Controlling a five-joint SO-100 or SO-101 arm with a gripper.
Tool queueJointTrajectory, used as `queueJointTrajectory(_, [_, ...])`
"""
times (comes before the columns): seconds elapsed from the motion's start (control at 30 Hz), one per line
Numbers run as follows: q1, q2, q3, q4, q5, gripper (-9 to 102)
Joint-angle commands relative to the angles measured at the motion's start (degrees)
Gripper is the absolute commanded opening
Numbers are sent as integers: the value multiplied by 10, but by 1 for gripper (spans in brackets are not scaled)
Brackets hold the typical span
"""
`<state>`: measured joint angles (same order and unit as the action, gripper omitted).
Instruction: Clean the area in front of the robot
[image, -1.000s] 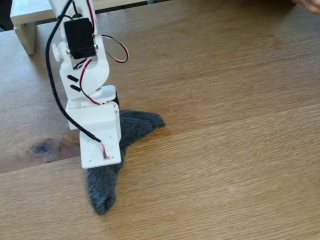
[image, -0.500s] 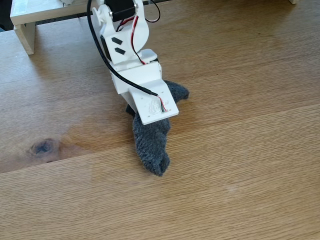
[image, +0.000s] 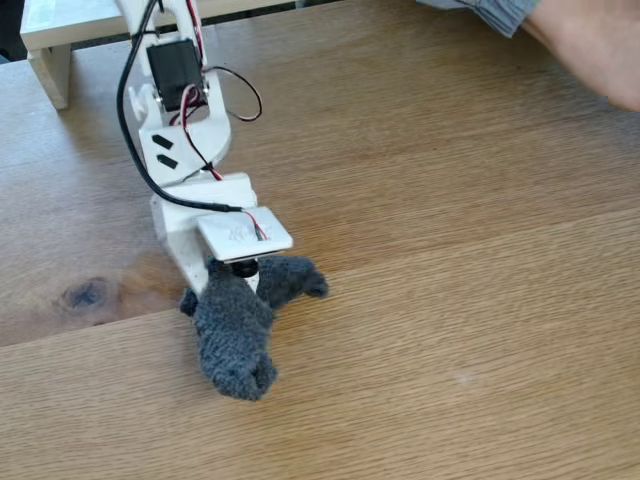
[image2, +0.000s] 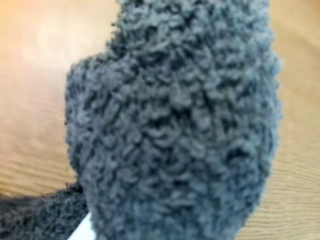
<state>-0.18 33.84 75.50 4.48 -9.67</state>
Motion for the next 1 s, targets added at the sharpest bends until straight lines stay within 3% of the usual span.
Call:
queueJointTrajectory(0.0, [-21,-13,-19,-61,-23,0])
queueJointTrajectory(0.27, [-74,-111,-57,-152,-40,0])
queueJointTrajectory(0.47, [-83,-213,-283,-61,-50,0])
queueJointTrajectory(0.67, [-85,-326,-497,37,-127,0])
queueJointTrajectory(0.97, [90,-314,-505,234,-170,0])
